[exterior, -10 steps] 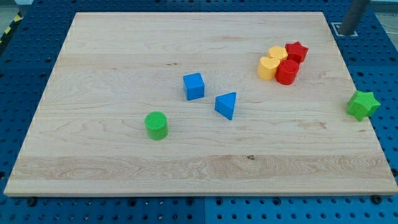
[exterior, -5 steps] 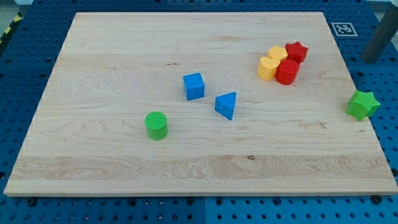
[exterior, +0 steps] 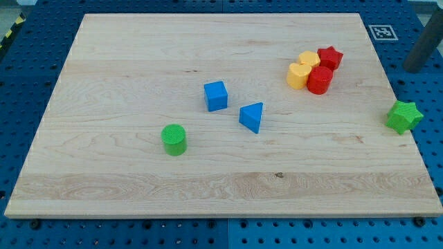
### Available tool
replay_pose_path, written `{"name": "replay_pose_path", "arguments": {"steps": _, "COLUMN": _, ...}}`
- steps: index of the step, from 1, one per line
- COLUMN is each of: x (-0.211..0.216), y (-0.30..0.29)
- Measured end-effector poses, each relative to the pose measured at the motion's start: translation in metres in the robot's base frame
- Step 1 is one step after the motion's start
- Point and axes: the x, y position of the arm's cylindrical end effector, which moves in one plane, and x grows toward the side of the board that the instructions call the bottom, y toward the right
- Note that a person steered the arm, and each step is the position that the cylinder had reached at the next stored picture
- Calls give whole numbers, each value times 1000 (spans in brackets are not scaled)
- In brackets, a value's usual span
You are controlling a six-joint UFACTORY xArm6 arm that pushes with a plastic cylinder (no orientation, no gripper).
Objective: Move the green star towards the blue triangle
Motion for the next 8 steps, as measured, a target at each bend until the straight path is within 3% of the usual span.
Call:
{"name": "replay_pose_path", "arguments": {"steps": 1, "x": 44, "y": 0}}
{"name": "replay_pose_path", "arguments": {"steps": 8, "x": 81, "y": 0}}
